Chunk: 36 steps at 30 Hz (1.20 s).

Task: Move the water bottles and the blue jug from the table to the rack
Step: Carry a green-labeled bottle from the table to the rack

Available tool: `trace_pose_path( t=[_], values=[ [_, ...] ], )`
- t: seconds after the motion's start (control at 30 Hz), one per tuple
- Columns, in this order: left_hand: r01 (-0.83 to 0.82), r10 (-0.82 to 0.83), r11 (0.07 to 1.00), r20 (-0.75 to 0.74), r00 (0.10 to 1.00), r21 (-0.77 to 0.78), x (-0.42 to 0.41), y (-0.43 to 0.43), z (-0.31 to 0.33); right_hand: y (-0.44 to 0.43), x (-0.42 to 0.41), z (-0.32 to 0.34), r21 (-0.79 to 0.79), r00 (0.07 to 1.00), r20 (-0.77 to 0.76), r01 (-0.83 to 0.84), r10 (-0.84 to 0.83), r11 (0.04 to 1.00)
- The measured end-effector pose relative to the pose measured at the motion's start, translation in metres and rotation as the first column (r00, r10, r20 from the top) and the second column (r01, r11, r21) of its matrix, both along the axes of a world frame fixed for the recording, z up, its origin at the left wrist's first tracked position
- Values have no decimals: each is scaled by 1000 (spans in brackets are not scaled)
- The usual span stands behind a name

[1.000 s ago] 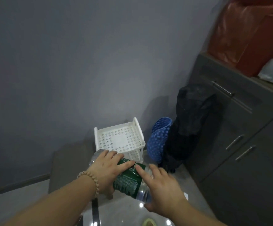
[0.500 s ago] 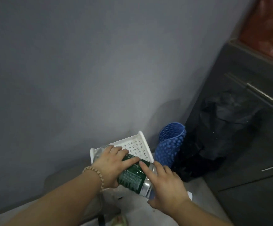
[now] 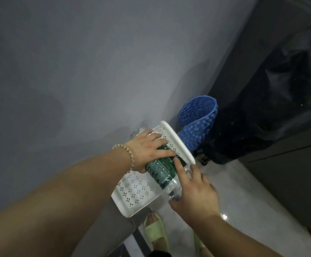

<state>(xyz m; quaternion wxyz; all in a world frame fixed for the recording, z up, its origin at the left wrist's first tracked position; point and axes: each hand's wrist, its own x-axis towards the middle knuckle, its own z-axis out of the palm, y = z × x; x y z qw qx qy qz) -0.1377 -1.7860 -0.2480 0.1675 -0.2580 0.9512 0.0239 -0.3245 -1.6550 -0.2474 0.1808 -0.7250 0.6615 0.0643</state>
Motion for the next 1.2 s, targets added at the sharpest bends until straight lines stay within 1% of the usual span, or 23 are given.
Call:
trace_pose_path(
  t=[0.1, 0.2, 0.4, 0.57, 0.73, 0.87, 0.97, 1.07, 1.13, 1.2],
  values=[
    [67, -67, 997, -3, 998, 29, -4, -11, -17, 4, 8, -9, 13, 996, 14, 92, -92, 996],
    [90, -89, 995, -14, 996, 37, -7, -20, -31, 1, 11, -18, 18, 992, 22, 127, -128, 992],
    [71, -74, 997, -91, 993, -35, -4, -28, -55, -11, 10, -35, -6, 995, -32, 100, -100, 995],
    [32, -36, 999, -115, 993, -38, 0, -32, -68, -18, 12, -46, -5, 994, -74, 76, -76, 997],
    [17, -23, 999, -184, 983, -32, 0, -34, -79, -21, 7, -53, -95, 996, -32, 84, -87, 992],
    [-18, 9, 998, -166, 986, -55, -3, -31, -79, -23, 6, -54, -92, 996, -39, 80, -84, 993],
    [-81, 73, 993, -91, 993, -87, -5, -23, -77, -21, 5, -55, -57, 996, -48, 66, -69, 996],
    [-238, 236, 965, -29, 971, -107, -12, -9, -73, -20, 0, -56, 1, 998, -61, 30, -30, 1000],
    [-371, 374, 922, 3, 927, -112, -20, 4, -66, -18, -6, -58, 19, 1000, -13, -2, 2, 1000],
    [-513, 518, 850, 17, 855, -115, -28, 20, -60, -20, -10, -56, 56, 999, 31, -21, 19, 998]
  ],
)
